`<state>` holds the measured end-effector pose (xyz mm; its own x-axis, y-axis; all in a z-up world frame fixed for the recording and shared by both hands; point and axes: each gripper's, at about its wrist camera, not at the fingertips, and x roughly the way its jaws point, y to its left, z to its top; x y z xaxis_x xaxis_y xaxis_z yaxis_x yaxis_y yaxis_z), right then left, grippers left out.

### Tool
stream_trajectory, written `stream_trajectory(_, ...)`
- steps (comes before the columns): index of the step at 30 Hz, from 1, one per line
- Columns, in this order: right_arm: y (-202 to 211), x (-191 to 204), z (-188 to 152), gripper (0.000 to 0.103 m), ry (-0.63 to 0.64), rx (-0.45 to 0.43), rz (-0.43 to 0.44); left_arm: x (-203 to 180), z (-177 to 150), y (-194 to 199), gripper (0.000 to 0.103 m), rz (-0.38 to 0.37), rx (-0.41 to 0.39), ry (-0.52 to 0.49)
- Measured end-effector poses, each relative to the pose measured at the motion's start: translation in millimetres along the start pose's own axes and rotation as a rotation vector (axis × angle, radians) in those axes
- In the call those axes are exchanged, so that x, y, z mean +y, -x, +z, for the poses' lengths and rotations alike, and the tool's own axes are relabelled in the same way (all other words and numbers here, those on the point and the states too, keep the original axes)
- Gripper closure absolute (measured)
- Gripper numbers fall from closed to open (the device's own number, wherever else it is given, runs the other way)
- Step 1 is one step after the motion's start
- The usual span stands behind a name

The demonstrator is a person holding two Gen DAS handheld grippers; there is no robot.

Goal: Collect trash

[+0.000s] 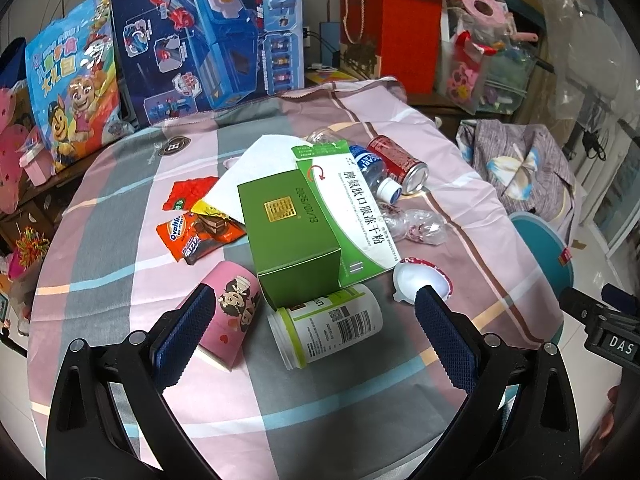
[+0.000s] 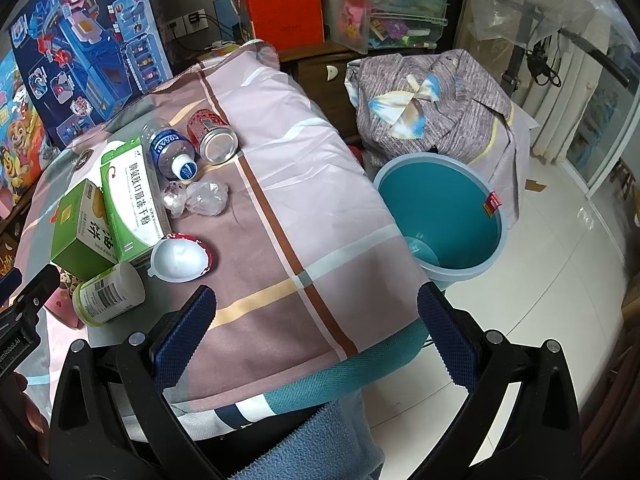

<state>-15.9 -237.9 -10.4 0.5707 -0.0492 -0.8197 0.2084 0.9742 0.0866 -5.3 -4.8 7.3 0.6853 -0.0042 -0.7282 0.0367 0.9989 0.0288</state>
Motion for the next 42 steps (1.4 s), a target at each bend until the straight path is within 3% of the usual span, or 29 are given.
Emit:
stream_trajectory(21,0,-2,1,0.006,-0.013,0.000,-0.009,-1,3,4,0.003,-0.002,-0.007,-0.013)
stream_trajectory(34,-10,7,2,0.006,0.009,0.018,-0.001,10,4,-11,0.003,-0.021,0.047,0.004)
stream_trajectory(42,-28,23,5,0.006,0.052,0.042,0.028,40,22,-33,0.003,-0.046,0.108,0.050)
